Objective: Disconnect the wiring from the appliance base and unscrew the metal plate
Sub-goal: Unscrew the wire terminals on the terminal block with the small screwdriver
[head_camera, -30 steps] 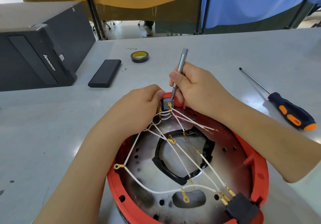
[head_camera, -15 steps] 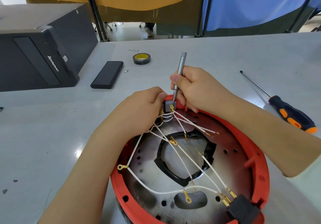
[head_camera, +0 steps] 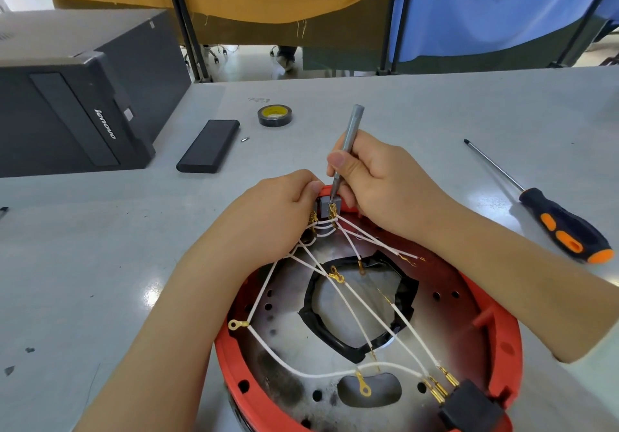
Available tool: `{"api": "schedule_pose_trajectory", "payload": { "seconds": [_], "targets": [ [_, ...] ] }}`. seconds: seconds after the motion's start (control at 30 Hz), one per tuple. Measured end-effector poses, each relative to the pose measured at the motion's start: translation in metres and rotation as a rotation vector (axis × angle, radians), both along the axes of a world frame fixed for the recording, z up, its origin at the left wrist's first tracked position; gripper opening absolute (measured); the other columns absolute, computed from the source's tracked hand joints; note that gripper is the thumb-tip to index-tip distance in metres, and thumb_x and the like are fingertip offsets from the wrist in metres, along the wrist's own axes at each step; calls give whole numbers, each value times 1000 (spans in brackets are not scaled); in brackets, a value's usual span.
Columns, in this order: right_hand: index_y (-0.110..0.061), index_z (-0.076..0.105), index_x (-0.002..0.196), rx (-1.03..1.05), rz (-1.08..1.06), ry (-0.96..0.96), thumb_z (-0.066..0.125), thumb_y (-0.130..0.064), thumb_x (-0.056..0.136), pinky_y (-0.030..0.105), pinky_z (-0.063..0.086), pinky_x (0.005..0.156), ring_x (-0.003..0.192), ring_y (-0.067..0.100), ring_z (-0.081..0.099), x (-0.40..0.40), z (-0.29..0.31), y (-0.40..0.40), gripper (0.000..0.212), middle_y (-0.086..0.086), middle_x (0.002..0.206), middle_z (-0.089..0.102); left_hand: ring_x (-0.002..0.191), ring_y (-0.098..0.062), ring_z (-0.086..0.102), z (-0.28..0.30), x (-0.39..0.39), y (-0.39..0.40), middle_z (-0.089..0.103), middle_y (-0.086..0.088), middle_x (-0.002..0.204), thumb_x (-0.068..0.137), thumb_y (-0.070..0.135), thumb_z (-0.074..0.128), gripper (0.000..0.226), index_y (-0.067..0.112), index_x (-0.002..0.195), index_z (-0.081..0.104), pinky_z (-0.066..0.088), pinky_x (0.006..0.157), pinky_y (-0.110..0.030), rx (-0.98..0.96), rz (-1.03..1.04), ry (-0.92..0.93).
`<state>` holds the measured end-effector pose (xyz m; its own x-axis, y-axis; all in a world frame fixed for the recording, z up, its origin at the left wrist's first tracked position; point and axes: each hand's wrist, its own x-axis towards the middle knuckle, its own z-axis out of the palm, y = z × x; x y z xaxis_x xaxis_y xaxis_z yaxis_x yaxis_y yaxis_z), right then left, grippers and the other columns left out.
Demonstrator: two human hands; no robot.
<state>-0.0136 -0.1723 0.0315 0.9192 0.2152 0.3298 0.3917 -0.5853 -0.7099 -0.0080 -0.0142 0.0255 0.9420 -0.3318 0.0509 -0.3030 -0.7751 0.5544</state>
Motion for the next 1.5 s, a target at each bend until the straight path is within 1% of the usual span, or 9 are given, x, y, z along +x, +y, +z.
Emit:
{"api": "schedule_pose_trajectory", "payload": {
  "seconds": [0.17,0.33,0.43,0.57,0.7,0.87,1.07,1.37,1.5],
  "targets": [
    [-31,47,79,-42,-28,20,42,-32,99,25,40,61,51,-3,51,5,1,2,22,-27,52,55,68,-10,51,0,0,0,53,8,70,100,39,30,27,33,87,53,39,62,-31,-6,5,0],
    [-20,49,80,-19,-16,210,39,-32,101,28,41,45,28,11,42,16,11,6,26,0,51,54,72,-11,52,0,0,-1,53,8,72,100,39,30,28,30,97,56,40,65,-31,0,8,5],
    [-18,48,80,-46,-3,272,37,-34,101,31,45,47,26,16,41,22,13,9,28,9,53,54,70,-10,51,-1,1,0,53,7,72,100,39,30,28,28,95,56,40,62,-29,-9,8,6],
    [-19,51,82,12,-17,177,38,-34,100,30,44,48,28,13,43,16,4,4,27,5,50,54,68,-9,52,-2,1,1,53,8,69,100,41,30,28,32,95,56,39,61,-30,-17,5,4],
    [-21,51,80,243,4,-15,42,-25,100,15,35,40,32,6,44,9,2,-3,23,-4,46,50,74,-13,53,-2,0,1,55,8,72,100,41,30,29,31,95,56,43,67,-32,-17,-9,-8],
    [-28,48,78,-20,50,-41,43,-27,100,14,38,51,50,-1,52,8,1,1,22,-25,53,55,63,-9,48,-2,0,1,50,8,65,100,40,31,28,33,79,50,34,56,-30,-19,0,-8],
    [-16,54,88,-110,32,-85,43,-30,99,36,42,57,51,9,47,6,3,3,21,-6,52,50,64,-12,48,-1,0,0,49,7,66,100,40,30,33,32,71,43,34,57,-31,1,2,-6],
    [-32,42,70,-218,6,20,41,-35,99,24,35,58,57,-3,49,17,8,12,29,-14,58,50,65,-14,48,1,0,-1,49,4,68,101,37,29,31,21,90,53,35,58,-31,14,1,-8],
    [-29,46,76,-198,20,15,39,-34,100,26,37,58,55,2,50,15,5,9,25,-13,55,54,66,-14,50,0,0,-1,51,5,68,101,39,30,30,27,86,52,36,58,-31,11,-2,-4]
  ]
}}
